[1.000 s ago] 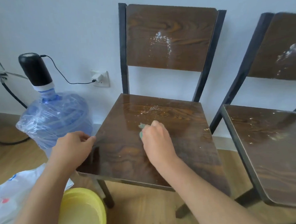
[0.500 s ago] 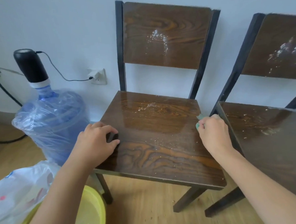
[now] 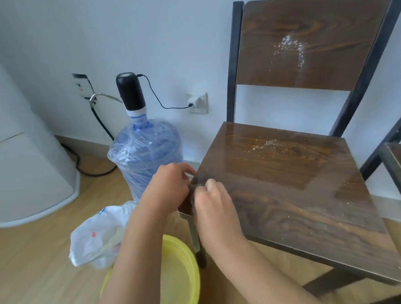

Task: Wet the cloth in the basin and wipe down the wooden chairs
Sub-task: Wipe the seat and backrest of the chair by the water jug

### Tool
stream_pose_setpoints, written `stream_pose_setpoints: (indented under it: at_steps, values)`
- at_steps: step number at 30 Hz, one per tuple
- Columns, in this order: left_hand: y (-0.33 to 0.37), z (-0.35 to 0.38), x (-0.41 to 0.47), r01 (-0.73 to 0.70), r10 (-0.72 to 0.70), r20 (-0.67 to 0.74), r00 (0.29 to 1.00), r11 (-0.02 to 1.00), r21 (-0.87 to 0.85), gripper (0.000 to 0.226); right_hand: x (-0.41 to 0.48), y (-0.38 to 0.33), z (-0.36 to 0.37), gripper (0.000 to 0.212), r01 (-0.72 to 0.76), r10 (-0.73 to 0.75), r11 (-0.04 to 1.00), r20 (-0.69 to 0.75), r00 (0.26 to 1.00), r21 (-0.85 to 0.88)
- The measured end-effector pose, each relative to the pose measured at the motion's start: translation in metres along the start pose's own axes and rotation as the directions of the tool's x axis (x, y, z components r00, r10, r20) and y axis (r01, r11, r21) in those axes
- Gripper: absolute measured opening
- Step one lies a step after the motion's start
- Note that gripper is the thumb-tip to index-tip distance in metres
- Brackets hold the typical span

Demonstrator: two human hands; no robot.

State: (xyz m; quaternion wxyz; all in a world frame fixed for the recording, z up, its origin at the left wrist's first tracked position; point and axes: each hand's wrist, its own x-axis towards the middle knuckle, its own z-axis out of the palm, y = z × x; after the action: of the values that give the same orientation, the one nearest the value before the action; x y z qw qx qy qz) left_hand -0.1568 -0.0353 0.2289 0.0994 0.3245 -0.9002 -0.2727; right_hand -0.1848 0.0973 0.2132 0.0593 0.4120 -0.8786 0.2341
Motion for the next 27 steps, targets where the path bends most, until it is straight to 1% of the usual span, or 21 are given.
stream_pose_setpoints:
  at_steps: [2, 3, 6, 8, 10, 11, 12, 14, 17, 20, 23, 25, 27]
  values:
    - [-0.009, -0.007, -0.001, 0.080, -0.079, -0.046, 0.996, 0.997, 0.023, 0.040, 0.003, -0.019, 0.007, 0.024, 0.078, -0.078, 0.997, 0.054, 0.995, 0.003]
    - [-0.014, -0.011, -0.002, 0.109, -0.107, -0.075, 0.991, 0.993, 0.035, 0.044, 0.004, -0.023, 0.006, 0.025, 0.089, -0.089, 0.996, 0.053, 0.995, -0.002]
    - [-0.020, -0.015, -0.002, 0.137, -0.127, -0.106, 0.986, 0.987, 0.087, 0.048, 0.000, -0.004, 0.005, 0.037, 0.035, -0.035, 0.999, -0.031, 0.999, 0.001]
    - [-0.013, -0.008, -0.004, 0.114, -0.108, -0.078, 0.991, 0.990, 0.082, 0.039, -0.015, 0.026, 0.001, 0.032, -0.002, 0.000, 0.999, -0.050, 0.999, -0.046]
    - [0.000, 0.002, -0.006, 0.045, -0.040, -0.070, 0.997, 0.996, 0.073, 0.028, -0.036, 0.060, -0.014, 0.026, -0.066, 0.063, 0.992, -0.035, 0.997, -0.105]
    - [0.007, 0.008, -0.006, 0.002, 0.004, -0.080, 0.997, 0.997, 0.077, 0.026, -0.048, 0.078, -0.025, 0.028, -0.111, 0.107, 0.985, -0.032, 0.994, -0.135]
    - [0.015, 0.012, -0.007, -0.042, 0.049, -0.094, 0.994, 0.996, 0.078, 0.026, -0.059, 0.094, -0.037, 0.029, -0.153, 0.151, 0.975, -0.027, 0.988, -0.162]
    - [0.033, 0.020, -0.010, -0.147, 0.154, -0.094, 0.984, 0.986, 0.076, 0.027, -0.079, 0.127, -0.061, 0.022, -0.234, 0.228, 0.949, -0.051, 0.972, -0.210]
    - [0.061, 0.035, -0.016, -0.301, 0.310, -0.044, 0.950, 0.944, 0.138, 0.028, -0.101, 0.168, -0.093, 0.023, -0.353, 0.337, 0.889, -0.105, 0.936, -0.292]
    - [0.088, 0.053, -0.023, -0.395, 0.395, 0.031, 0.918, 0.903, 0.170, 0.032, -0.109, 0.198, -0.120, 0.025, -0.453, 0.436, 0.827, -0.131, 0.891, -0.334]
    - [0.106, 0.068, -0.029, -0.486, 0.475, 0.106, 0.874, 0.863, 0.136, 0.030, -0.109, 0.215, -0.129, 0.024, -0.498, 0.455, 0.820, -0.206, 0.866, -0.284]
    - [0.111, 0.075, -0.032, -0.549, 0.535, 0.135, 0.834, 0.830, 0.104, 0.027, -0.102, 0.217, -0.126, 0.024, -0.482, 0.428, 0.842, -0.245, 0.870, -0.241]
    - [0.110, 0.077, -0.033, -0.579, 0.564, 0.140, 0.814, 0.809, 0.106, 0.025, -0.081, 0.223, -0.123, 0.025, -0.476, 0.422, 0.853, -0.254, 0.870, -0.213]
